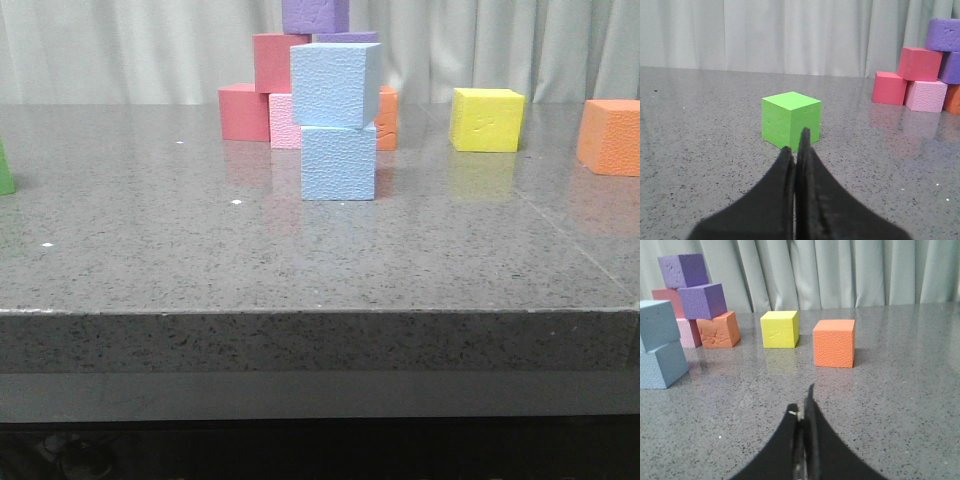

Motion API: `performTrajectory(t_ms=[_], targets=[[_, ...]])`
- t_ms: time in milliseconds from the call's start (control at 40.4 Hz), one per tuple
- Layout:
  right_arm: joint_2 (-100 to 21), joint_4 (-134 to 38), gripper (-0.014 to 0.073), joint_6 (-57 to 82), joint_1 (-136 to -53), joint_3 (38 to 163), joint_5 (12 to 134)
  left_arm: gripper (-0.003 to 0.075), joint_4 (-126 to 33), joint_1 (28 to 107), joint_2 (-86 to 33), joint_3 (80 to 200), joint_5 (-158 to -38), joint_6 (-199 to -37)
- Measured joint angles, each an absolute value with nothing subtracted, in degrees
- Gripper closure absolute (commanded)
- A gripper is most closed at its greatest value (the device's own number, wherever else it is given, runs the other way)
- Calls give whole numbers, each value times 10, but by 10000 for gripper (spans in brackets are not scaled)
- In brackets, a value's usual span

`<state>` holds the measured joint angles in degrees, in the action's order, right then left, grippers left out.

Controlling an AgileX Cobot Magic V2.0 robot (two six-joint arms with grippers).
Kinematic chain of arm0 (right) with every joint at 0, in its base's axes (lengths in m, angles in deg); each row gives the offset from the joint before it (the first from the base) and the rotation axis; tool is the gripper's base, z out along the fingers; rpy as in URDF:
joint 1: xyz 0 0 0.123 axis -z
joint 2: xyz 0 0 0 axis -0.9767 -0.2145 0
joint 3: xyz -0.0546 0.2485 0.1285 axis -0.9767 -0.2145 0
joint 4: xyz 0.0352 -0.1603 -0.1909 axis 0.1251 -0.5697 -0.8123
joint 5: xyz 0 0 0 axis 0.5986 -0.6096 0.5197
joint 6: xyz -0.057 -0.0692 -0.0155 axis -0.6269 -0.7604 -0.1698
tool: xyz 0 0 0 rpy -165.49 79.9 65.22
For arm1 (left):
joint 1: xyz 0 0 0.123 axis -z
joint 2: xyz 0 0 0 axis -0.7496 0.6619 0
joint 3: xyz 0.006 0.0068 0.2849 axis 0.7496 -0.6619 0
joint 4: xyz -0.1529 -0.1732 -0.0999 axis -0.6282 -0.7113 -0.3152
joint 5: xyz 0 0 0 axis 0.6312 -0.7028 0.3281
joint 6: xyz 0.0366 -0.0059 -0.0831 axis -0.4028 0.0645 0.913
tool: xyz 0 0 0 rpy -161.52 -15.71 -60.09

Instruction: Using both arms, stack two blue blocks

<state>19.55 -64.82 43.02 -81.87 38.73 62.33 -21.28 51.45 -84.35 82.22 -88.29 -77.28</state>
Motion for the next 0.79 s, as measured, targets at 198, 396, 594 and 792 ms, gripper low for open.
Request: performTrajectory(t_ms=[198, 396, 594, 792], targets=[[195, -578, 662, 348, -813, 387, 614, 738, -213, 515, -843, 822, -883, -773], [195, -574, 662, 344, -789, 387, 611, 738, -213, 515, -843, 822, -883, -773], [195, -582, 662, 341, -789, 387, 611, 738, -213, 515, -843, 822, -883, -773], [195, -591, 662, 340, -789, 387, 611, 738, -213, 515, -843, 822, -883, -773]])
